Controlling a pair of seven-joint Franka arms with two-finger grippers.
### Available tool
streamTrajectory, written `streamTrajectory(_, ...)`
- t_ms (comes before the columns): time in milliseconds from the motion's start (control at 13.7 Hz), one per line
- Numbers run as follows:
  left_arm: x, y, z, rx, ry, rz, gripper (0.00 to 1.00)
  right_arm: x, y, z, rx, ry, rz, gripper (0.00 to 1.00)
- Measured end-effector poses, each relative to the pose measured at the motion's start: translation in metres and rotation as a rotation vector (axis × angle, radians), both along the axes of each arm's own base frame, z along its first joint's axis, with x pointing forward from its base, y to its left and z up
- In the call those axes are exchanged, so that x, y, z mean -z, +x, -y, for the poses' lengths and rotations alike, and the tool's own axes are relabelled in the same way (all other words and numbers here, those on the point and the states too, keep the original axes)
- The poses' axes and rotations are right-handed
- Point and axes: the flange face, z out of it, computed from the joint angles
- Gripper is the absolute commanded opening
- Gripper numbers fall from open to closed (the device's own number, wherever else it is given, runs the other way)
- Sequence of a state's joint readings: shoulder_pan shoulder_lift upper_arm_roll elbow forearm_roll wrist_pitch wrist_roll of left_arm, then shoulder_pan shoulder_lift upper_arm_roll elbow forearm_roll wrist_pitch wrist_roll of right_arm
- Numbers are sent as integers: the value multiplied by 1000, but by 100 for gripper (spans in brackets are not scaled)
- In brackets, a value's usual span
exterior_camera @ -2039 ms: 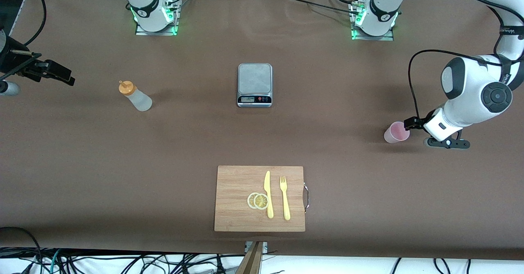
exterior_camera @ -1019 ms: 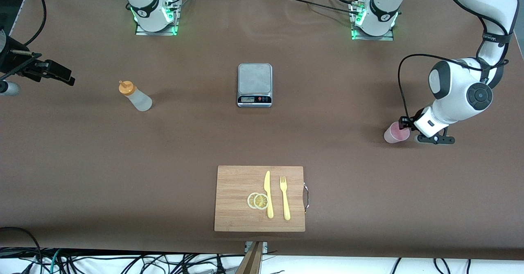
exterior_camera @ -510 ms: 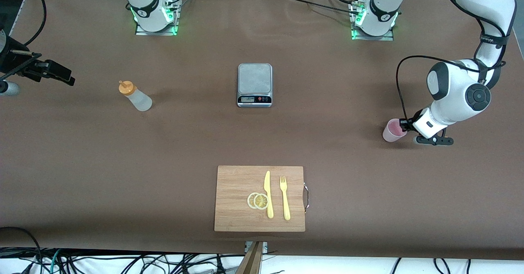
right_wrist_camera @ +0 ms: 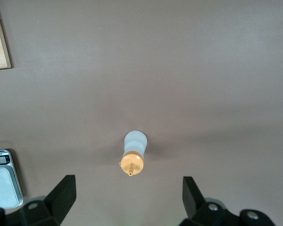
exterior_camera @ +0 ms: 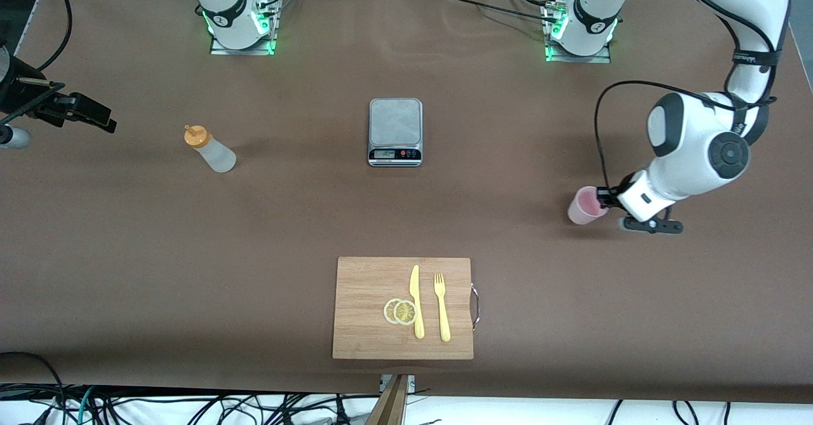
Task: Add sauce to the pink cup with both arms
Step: 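Carry the pink cup with the left gripper onto the scale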
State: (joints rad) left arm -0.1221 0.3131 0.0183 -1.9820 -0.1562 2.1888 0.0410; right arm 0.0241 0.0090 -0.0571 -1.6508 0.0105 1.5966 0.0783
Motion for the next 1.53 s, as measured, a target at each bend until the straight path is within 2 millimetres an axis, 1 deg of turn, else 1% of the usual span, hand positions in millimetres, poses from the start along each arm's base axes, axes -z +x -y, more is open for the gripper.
streamTrajectory(146, -8, -14, 59, -22, -25, -54, 0, 0, 0, 0, 0, 0, 0, 100)
streamTrajectory(291, -8, -36, 128, -24, -15, -87, 0, 0, 0, 0, 0, 0, -1, 100)
streamTrajectory(510, -11, -83, 235, -42, 20, -107, 0, 0, 0, 0, 0, 0, -1, 100)
streamTrajectory(583, -14, -101, 266, -52, 14, -118, 0, 0, 0, 0, 0, 0, -1, 100)
streamTrajectory(655, -15, -116, 290, -62, -5, -135, 0, 0, 0, 0, 0, 0, -1, 100)
streamTrajectory(801, -19, -141, 325, -71, -42, -168, 0, 1, 0, 0, 0, 0, -2, 100)
streamTrajectory(947, -23, -158, 354, -101, -51, -183, 0, 1, 0, 0, 0, 0, -3, 100)
streamTrajectory(1092, -21, -174, 380, -114, -45, -181, 0, 2, 1, 0, 1, 0, -3, 100)
streamTrajectory(1165, -17, -181, 391, -124, -43, -175, 0, 2, 1, 1, 1, 0, -4, 100)
streamTrajectory(1311, -3, -197, 410, -131, -33, -171, 0, 2, 1, 1, 1, 0, -4, 100)
streamTrajectory(1383, 5, -202, 416, -132, -30, -169, 0, 2, 1, 1, 1, 0, -4, 100)
streamTrajectory(1529, 18, -207, 422, -135, -23, -166, 0, 2, 1, 1, 1, 0, -4, 100)
